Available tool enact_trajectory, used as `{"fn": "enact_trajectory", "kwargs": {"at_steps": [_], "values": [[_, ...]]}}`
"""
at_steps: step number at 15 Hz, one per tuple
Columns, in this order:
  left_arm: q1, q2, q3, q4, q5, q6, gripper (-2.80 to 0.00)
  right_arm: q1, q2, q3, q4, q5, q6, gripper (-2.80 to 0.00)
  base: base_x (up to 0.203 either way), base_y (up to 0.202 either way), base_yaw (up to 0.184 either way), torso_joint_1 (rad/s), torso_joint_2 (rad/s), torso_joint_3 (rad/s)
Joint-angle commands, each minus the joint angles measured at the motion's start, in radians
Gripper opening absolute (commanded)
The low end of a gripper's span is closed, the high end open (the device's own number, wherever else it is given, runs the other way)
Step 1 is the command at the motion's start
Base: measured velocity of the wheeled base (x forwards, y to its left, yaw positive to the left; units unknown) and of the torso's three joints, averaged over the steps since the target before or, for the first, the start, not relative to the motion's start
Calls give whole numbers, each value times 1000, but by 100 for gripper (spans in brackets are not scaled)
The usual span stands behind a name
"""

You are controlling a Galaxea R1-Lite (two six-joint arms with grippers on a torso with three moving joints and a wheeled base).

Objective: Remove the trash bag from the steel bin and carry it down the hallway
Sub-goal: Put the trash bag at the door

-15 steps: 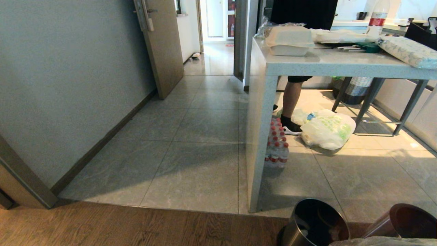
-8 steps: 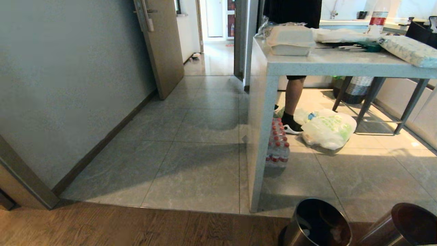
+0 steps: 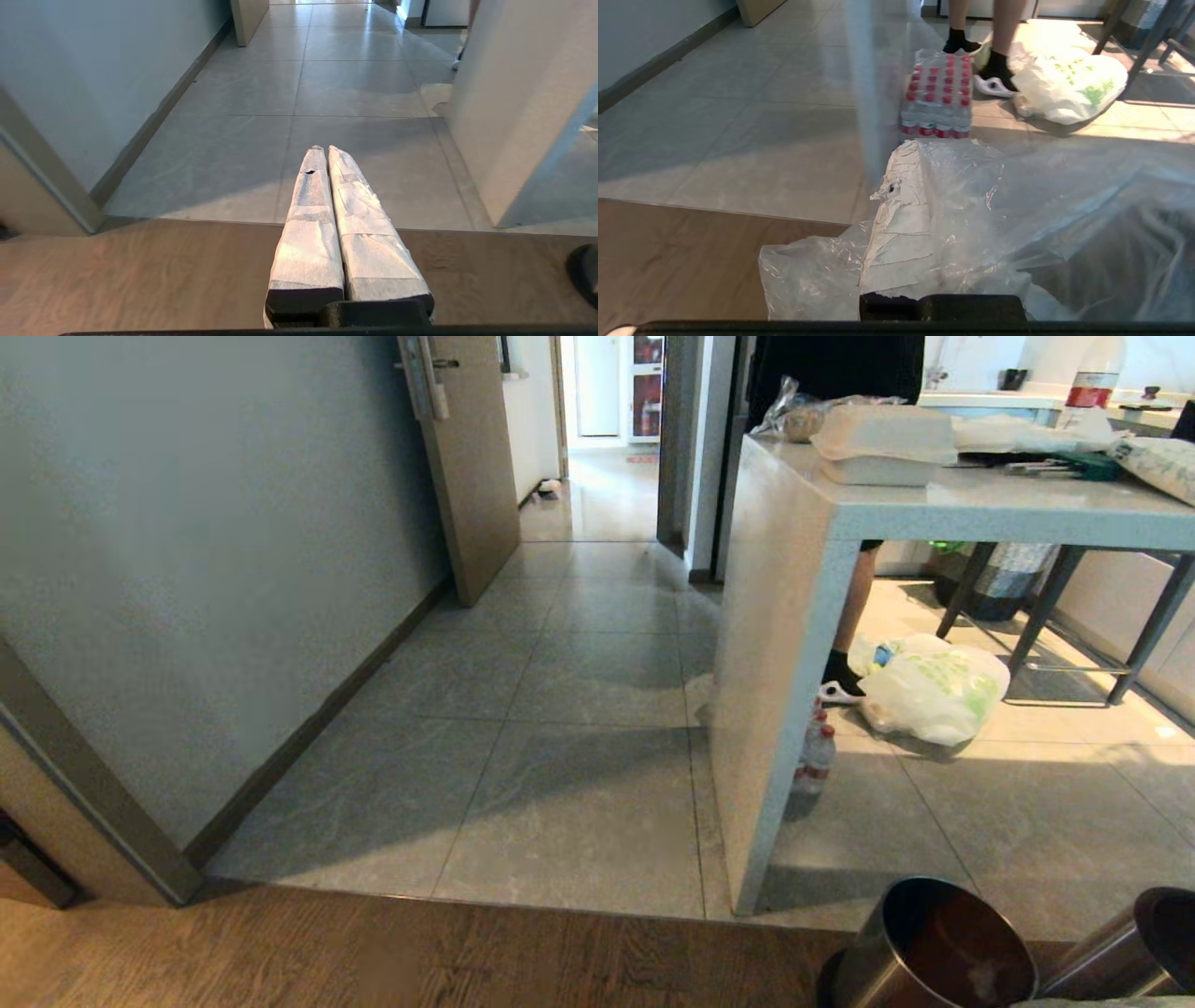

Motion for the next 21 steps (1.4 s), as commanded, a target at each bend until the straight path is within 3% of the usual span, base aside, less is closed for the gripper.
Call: {"fn": "enact_trajectory", "kwargs": {"at_steps": [1, 15, 21], "values": [[0, 0, 0, -1, 0, 1, -280, 0, 1, 2, 0, 0, 0, -280, 0, 195, 3, 5, 3, -2], [0, 0, 0, -1, 0, 0, -280, 0, 1, 2, 0, 0, 0, -280, 0, 191, 1, 1, 2, 1], [0, 0, 0, -1, 0, -3, -280, 0, 1, 2, 0, 0, 0, -280, 0, 17, 0, 0, 0, 0]]}}
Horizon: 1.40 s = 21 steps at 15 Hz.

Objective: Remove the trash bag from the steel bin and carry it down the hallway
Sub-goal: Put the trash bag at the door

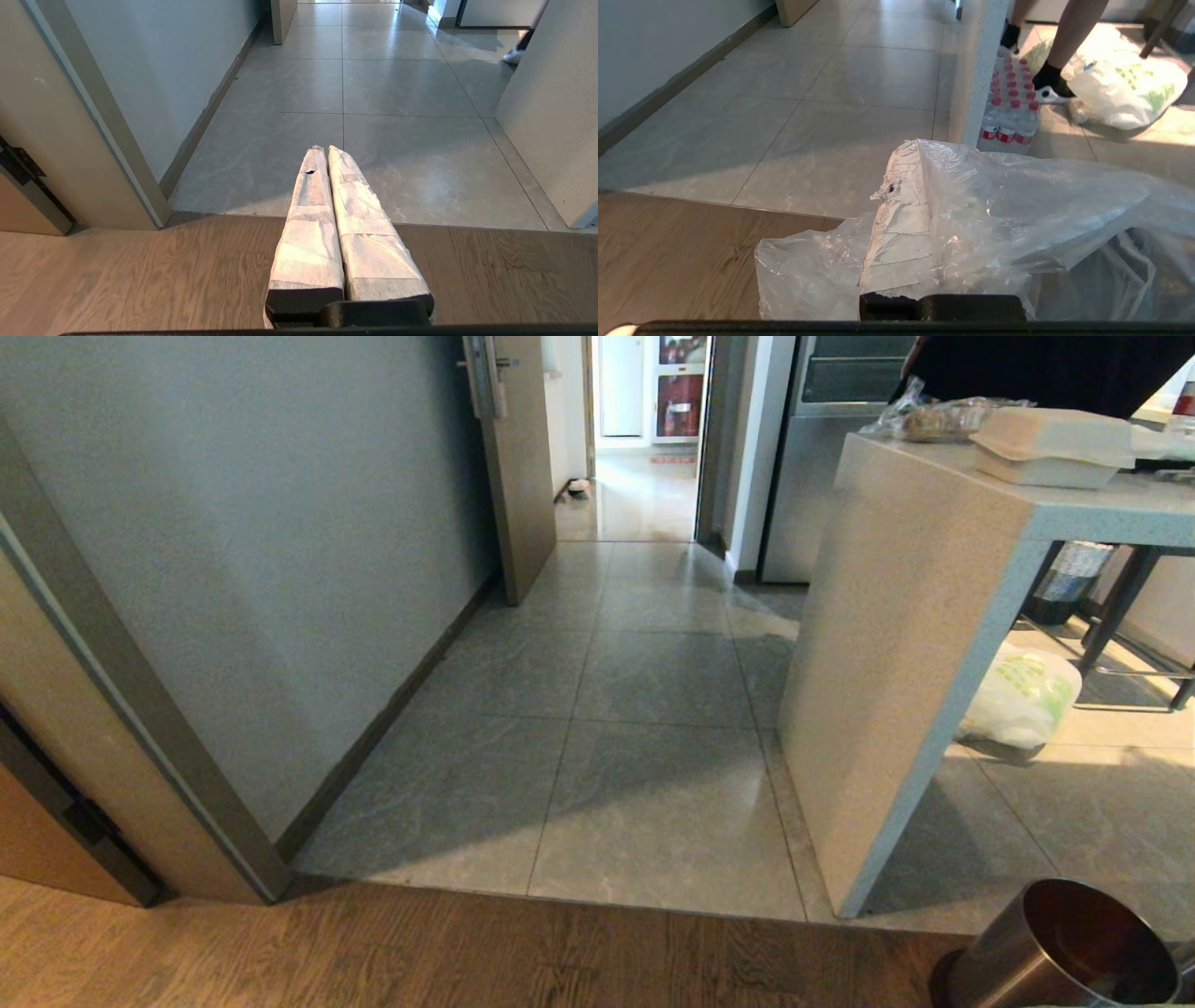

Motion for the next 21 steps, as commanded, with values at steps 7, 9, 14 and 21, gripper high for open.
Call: {"fn": "enact_trajectory", "kwargs": {"at_steps": [7, 9, 14, 21], "values": [[0, 0, 0, -2, 0, 0, -280, 0, 1, 2, 0, 1, 0, -280, 142, 0, 0, 1, 2, 2], [0, 0, 0, 0, 0, 0, -280, 0, 1, 2, 0, 1, 0, -280, 191, 0, 2, 2, 2, 5], [0, 0, 0, 0, 0, 0, -280, 0, 1, 2, 0, 1, 0, -280, 191, 0, 2, 2, 3, 4], [0, 0, 0, -2, 0, -2, -280, 0, 1, 2, 0, 1, 0, -280, 190, 0, 1, 3, 2, 2]]}}
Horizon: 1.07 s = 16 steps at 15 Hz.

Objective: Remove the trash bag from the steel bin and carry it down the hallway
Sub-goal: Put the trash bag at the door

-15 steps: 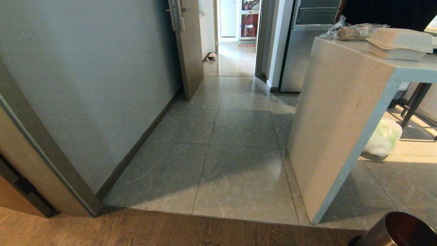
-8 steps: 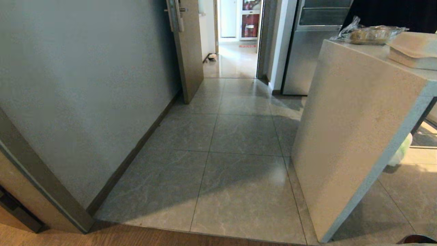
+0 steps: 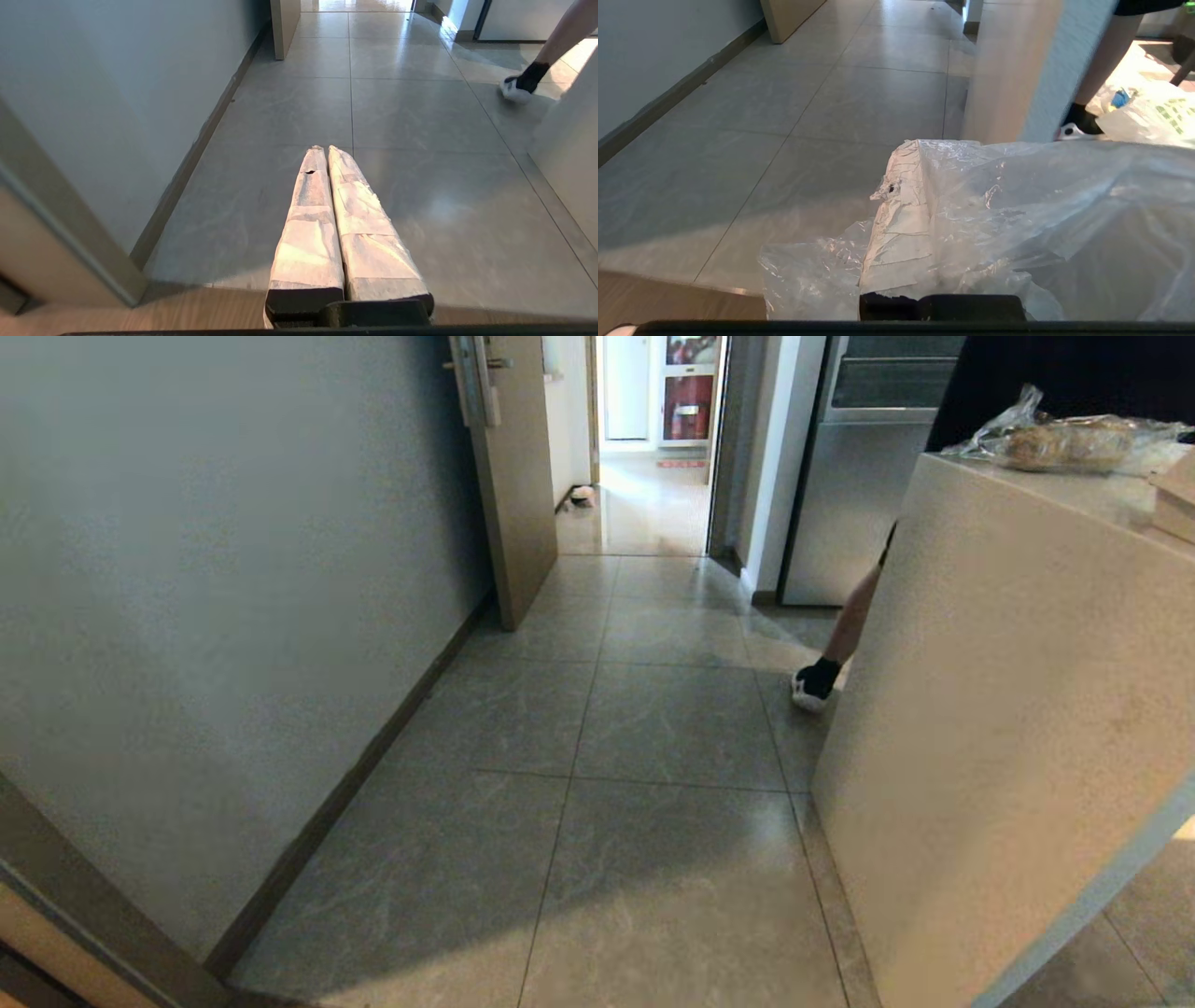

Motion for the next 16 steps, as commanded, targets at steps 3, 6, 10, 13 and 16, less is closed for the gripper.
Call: {"fn": "enact_trajectory", "kwargs": {"at_steps": [3, 6, 10, 13, 16], "values": [[0, 0, 0, 1, 0, 0, -280, 0, 1, 2, 0, 1, 0, -280, 189, 0, 2, 5, 2, 3], [0, 0, 0, 0, 0, 0, -280, 0, 1, 2, 0, 1, 0, -280, 193, 0, 2, 5, 4, 0], [0, 0, 0, 1, 0, 0, -280, 0, 1, 2, 0, 1, 0, -280, 190, 0, 2, 2, 1, 5], [0, 0, 0, 0, 0, 0, -280, 0, 1, 2, 0, 1, 0, -280, 189, 0, 2, 1, 3, 1], [0, 0, 0, 0, 0, 0, -280, 0, 1, 2, 0, 1, 0, -280, 189, 0, -1, 2, -1, -1]]}}
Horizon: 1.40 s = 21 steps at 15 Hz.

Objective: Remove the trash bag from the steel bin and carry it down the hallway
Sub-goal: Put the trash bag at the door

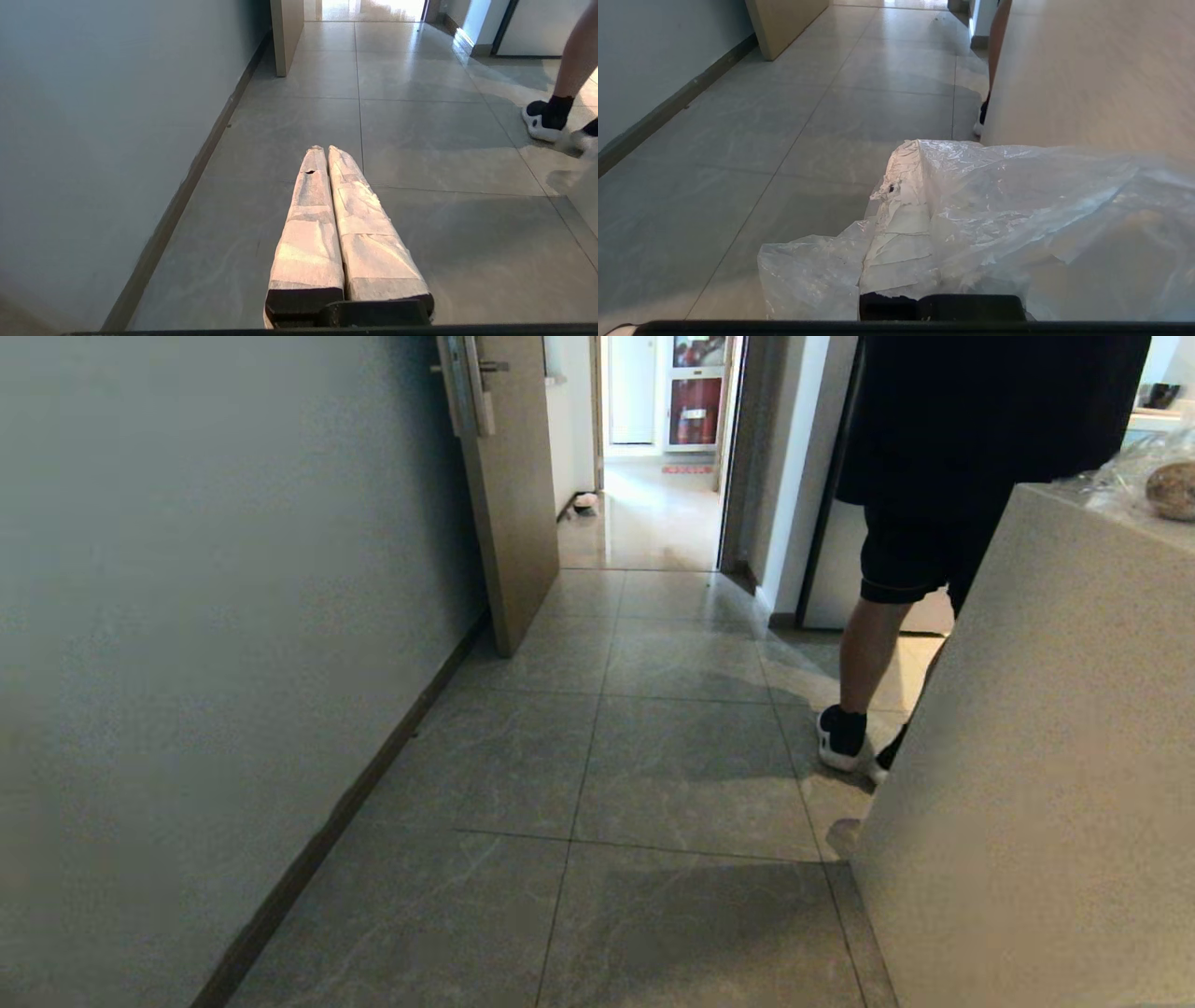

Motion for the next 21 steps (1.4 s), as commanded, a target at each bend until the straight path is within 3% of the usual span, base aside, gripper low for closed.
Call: {"fn": "enact_trajectory", "kwargs": {"at_steps": [1, 21], "values": [[0, 0, 0, 0, 0, -1, -280, 0, 1, 2, 0, 1, 0, -280, 180, 0, 0, 2, 2, -2], [0, 0, 0, 1, 0, -1, -280, 0, 1, 2, 0, 2, -2, -280, 191, 0, 0, 3, 2, 2]]}}
